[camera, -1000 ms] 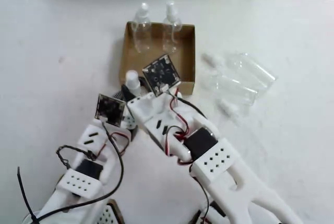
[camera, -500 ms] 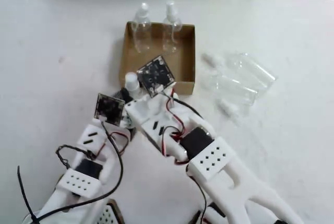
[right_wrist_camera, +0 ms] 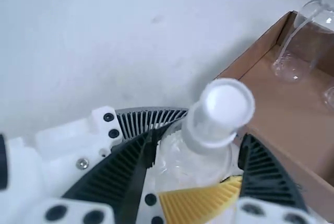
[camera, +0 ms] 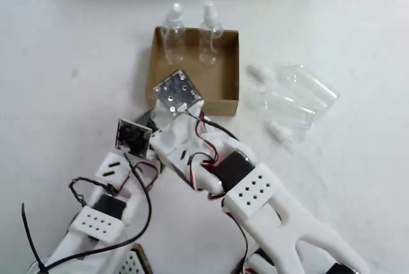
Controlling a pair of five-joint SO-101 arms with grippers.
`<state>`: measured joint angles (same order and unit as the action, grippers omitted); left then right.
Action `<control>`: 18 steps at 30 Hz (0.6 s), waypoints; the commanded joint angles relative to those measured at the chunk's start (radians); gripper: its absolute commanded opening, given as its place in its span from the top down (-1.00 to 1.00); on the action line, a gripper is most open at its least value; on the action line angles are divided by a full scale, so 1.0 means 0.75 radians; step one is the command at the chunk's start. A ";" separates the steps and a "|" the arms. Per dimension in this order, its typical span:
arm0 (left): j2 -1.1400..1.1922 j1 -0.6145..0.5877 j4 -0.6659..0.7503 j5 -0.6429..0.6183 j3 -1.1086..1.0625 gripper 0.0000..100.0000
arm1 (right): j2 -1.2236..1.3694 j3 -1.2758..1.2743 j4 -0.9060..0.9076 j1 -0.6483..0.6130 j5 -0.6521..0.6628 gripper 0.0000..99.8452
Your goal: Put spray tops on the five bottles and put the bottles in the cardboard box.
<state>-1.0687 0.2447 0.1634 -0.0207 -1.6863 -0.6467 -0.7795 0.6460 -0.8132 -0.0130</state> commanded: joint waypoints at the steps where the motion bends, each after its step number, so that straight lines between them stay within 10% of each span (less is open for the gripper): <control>1: -0.021 0.007 0.014 0.010 0.002 0.89 | -0.009 0.082 0.021 -0.024 0.004 0.55; 18: -0.021 0.007 0.014 0.010 0.002 0.89 | -0.253 0.151 0.087 -0.024 0.004 0.24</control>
<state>-1.0702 0.2401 0.1649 -0.0222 -1.6863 -0.7618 -0.7273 0.6843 -0.8178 -0.0115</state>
